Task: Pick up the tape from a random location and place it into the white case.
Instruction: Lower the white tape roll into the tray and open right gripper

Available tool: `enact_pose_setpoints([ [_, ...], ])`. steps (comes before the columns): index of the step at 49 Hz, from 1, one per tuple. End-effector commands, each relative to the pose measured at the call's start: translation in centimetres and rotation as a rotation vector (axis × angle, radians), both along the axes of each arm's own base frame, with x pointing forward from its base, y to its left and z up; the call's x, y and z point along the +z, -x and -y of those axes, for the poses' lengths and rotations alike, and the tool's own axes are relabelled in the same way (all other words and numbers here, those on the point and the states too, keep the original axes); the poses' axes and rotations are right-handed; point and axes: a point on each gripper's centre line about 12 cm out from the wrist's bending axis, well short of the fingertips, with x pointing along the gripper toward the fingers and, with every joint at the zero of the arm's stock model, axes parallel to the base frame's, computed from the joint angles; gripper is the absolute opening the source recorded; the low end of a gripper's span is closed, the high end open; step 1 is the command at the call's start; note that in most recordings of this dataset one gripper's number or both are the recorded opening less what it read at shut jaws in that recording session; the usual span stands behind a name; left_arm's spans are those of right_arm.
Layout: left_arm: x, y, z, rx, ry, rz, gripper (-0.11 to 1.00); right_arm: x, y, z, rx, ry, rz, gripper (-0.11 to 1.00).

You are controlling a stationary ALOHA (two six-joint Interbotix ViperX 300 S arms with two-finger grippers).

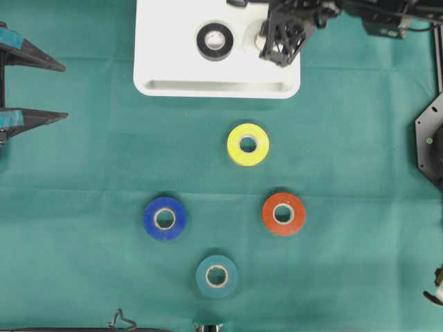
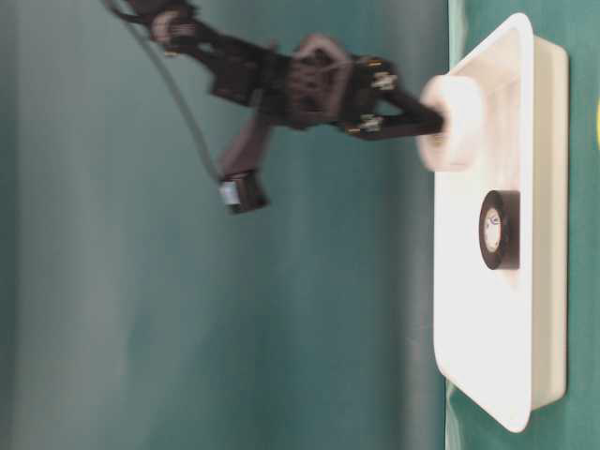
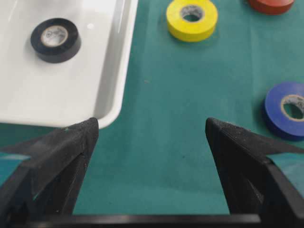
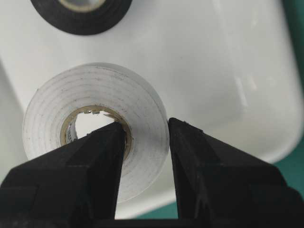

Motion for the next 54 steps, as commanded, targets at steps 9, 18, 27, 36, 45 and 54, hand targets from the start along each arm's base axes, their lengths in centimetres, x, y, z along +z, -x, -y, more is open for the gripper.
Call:
enact_pose_setpoints([
  [9,0.37,-0.19,-0.07,0.004,0.002,0.009,0.96,0.18,-0.66,0.19,0.009,0.024,0.064,0.29],
  [18,0.41,-0.23,-0.08,0.004,0.002,0.011,0.96,0.09,-0.55,0.27,0.006,0.023,0.063,0.29],
  [27,0.35,-0.22,-0.08,0.004,0.002,0.009,0.96,-0.3,-0.3,0.15,0.006,0.018,0.052,0.29],
  [36,0.41,-0.23,-0.08,0.004,0.002,0.011,0.96,-0.2,-0.32,0.16,0.005,0.018,0.054,0.29],
  [45,0.43,-0.24,-0.11,0.006,0.001,0.013,0.96,-0.17,-0.4,0.19,-0.001,0.015,0.057,0.3],
  [54,0.46,-0.22,-0.08,0.005,0.003,0.014,0.96,-0.16,-0.4,0.22,0.0,0.019,0.057,0.62],
])
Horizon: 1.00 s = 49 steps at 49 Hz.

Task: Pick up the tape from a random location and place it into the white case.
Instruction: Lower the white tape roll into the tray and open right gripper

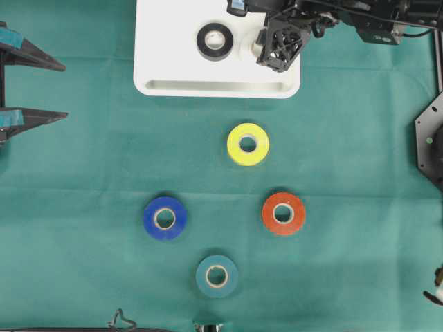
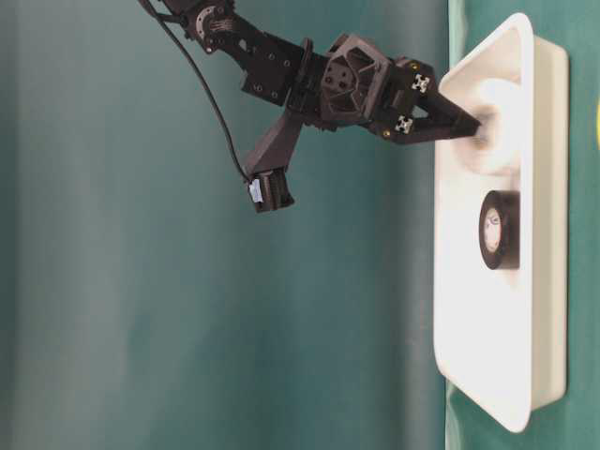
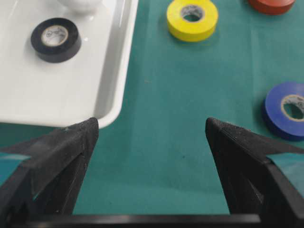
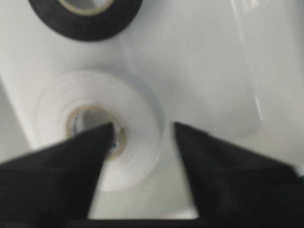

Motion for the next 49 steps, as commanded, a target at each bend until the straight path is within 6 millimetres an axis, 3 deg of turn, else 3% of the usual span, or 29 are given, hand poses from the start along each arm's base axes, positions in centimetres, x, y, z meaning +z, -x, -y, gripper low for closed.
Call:
enact_pose_setpoints([
  [1,0.4,-0.2,-0.1,0.004,0.003,0.013,0.96,1.1,-0.3,0.3,-0.002,0.016,0.031,0.68],
  [5,0.4,-0.2,-0.1,0.004,0.003,0.014,0.96,1.0,-0.3,0.4,0.003,0.023,0.025,0.87],
  [8,0.5,-0.2,-0.1,0.004,0.003,0.016,0.96,1.0,-0.3,0.4,0.004,0.025,0.023,0.92],
  [34,0.5,-0.2,-0.1,0.004,0.003,0.014,0.96,1.4,-0.3,0.5,0.001,0.027,0.023,0.9],
  [49,0.5,-0.3,-0.1,0.004,0.003,0.016,0.96,4.6,0.2,0.5,-0.008,0.04,0.012,0.9],
])
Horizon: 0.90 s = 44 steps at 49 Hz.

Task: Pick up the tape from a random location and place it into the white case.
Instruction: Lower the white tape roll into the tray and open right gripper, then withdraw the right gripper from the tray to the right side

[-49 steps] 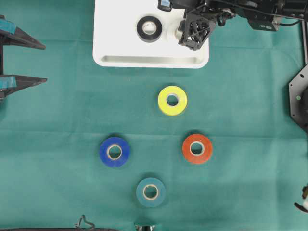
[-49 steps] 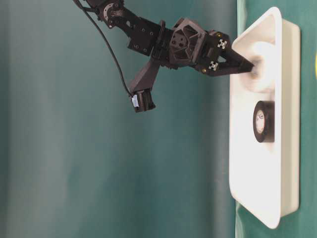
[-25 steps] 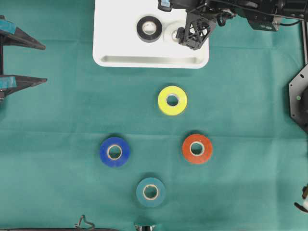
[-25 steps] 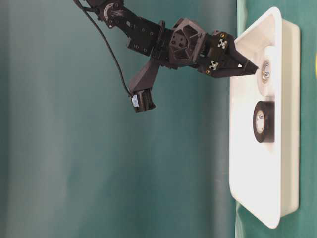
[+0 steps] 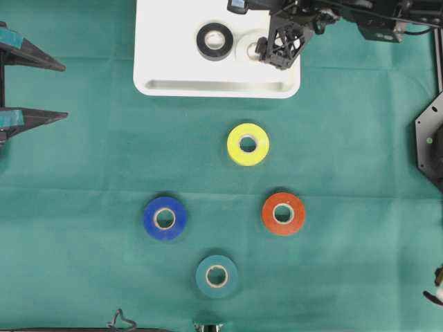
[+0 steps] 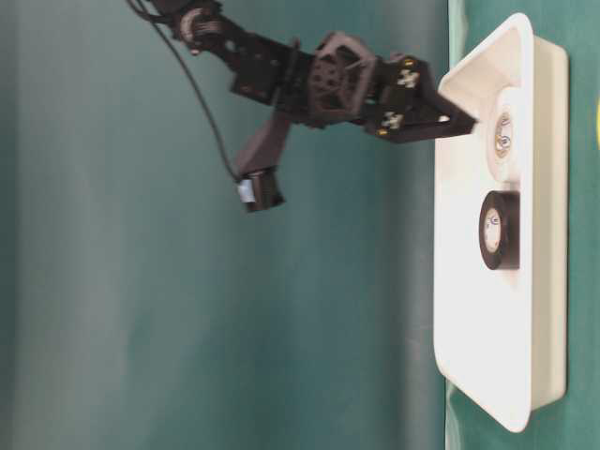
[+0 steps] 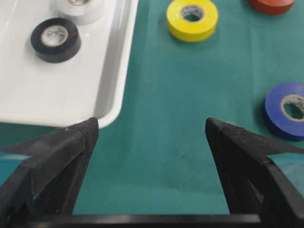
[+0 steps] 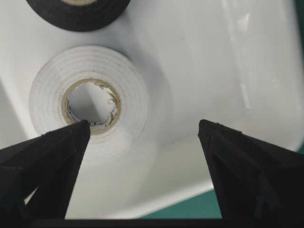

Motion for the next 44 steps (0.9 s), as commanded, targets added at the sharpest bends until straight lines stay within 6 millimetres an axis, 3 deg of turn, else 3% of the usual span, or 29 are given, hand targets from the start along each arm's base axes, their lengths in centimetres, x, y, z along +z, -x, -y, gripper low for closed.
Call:
enact_pose_setpoints([
  [1,0.4,-0.2,-0.1,0.004,0.003,0.014,0.96,3.3,-0.2,0.3,-0.004,0.032,0.05,0.9],
  [24,0.5,-0.3,-0.1,0.004,0.001,0.016,0.96,11.4,1.9,0.2,-0.033,0.099,0.027,0.9],
  [44,0.4,-0.2,-0.1,0.003,0.001,0.016,0.96,11.9,2.1,0.2,-0.033,0.105,0.038,0.9],
])
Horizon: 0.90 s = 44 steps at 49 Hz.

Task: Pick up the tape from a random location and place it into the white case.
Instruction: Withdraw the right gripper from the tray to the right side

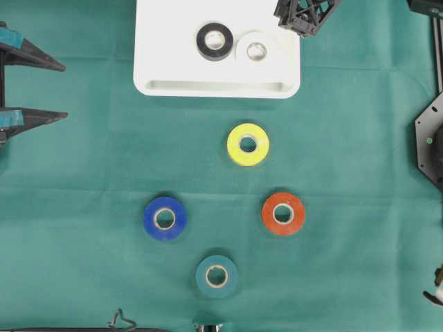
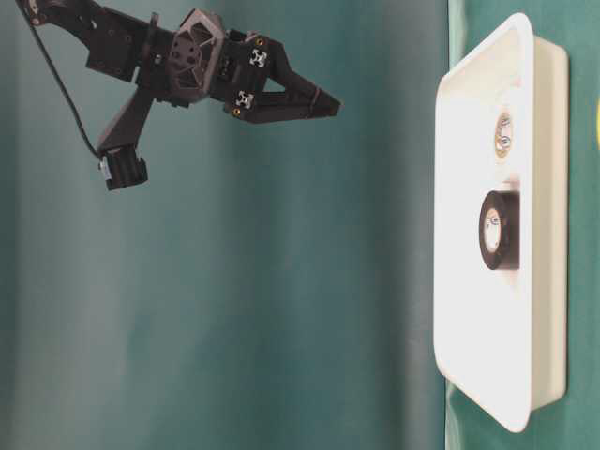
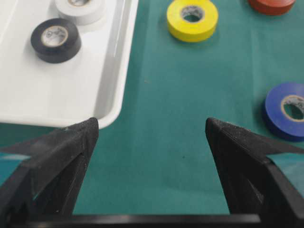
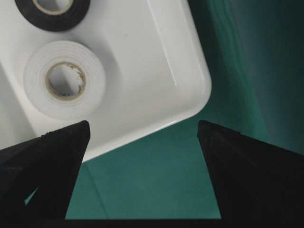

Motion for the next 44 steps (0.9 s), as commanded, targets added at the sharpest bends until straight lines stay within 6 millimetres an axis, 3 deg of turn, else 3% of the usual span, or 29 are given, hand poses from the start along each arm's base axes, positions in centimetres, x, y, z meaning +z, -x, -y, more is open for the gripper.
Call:
enact_pose_setpoints([
  [1,0.4,-0.2,-0.1,0.003,0.0,0.012,0.96,1.7,0.0,0.1,-0.002,0.023,0.044,0.9],
  [12,0.4,-0.2,-0.1,0.003,0.0,0.014,0.96,1.7,-0.2,-0.3,0.007,0.018,0.05,0.9],
  [19,0.4,-0.2,-0.1,0.003,0.0,0.012,0.96,1.6,-1.3,-2.1,0.06,0.013,0.065,0.9],
  [44,0.5,-0.2,-0.1,0.003,0.0,0.017,0.96,1.2,-4.9,-14.0,0.322,-0.035,0.095,0.9],
])
